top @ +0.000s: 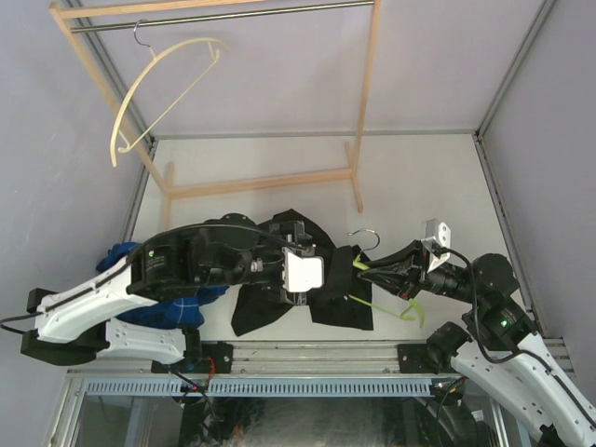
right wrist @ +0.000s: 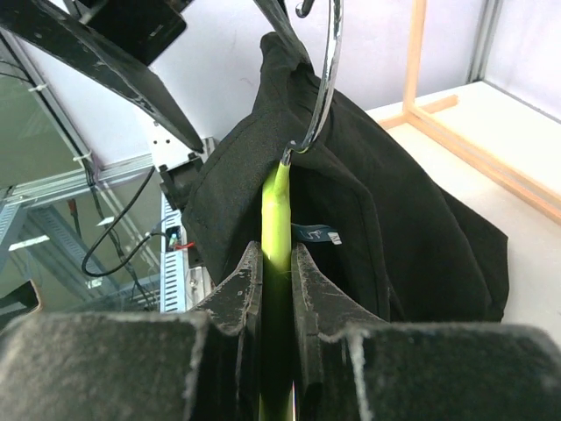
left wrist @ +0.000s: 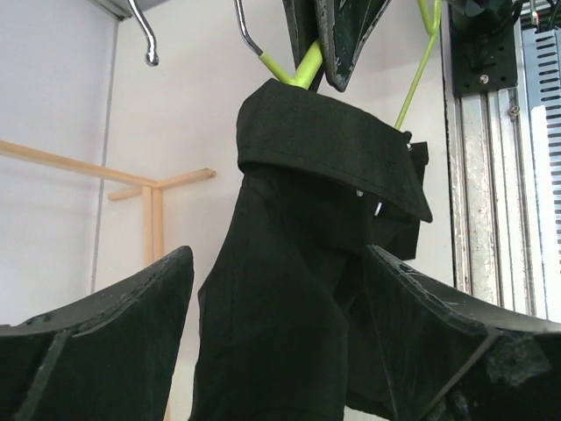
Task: Place the shirt on the hanger
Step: Hang the shirt on the hanger.
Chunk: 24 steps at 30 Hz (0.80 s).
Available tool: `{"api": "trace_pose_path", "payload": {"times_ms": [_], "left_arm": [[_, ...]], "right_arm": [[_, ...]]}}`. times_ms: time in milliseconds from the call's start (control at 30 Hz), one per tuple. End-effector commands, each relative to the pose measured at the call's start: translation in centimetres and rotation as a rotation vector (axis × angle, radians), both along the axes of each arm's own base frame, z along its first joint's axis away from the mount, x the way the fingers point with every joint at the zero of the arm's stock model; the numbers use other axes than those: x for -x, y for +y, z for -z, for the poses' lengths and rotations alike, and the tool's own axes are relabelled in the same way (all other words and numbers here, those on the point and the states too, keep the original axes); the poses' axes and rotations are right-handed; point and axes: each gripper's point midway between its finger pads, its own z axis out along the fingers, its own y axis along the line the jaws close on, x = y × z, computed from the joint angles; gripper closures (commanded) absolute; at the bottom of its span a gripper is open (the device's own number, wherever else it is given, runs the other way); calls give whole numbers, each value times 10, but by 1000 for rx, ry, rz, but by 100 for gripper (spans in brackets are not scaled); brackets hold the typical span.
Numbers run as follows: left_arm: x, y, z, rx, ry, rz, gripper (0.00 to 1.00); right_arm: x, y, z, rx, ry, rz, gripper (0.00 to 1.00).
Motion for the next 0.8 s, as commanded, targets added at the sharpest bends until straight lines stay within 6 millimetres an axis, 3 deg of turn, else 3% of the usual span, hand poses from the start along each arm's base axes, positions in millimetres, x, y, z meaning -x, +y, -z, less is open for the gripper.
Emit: {"api": "trace_pose_path", "payload": {"times_ms": [0,267,500,767], "left_arm": [[0,-3,8,-18,17,5,21],[-2,-8,14,-29,32,2,32],[14,-20,19,-49,104,87,40],[19,-23,29,-82,140,100,66]], "right_arm": [[16,-2,-39,-55,-130,-62,100],[24,2,-38,-37,-131,-121,100],[25,10,-33,-10,-132,-161,100],[25,11,-32,-2,-142,-153,100]]}}
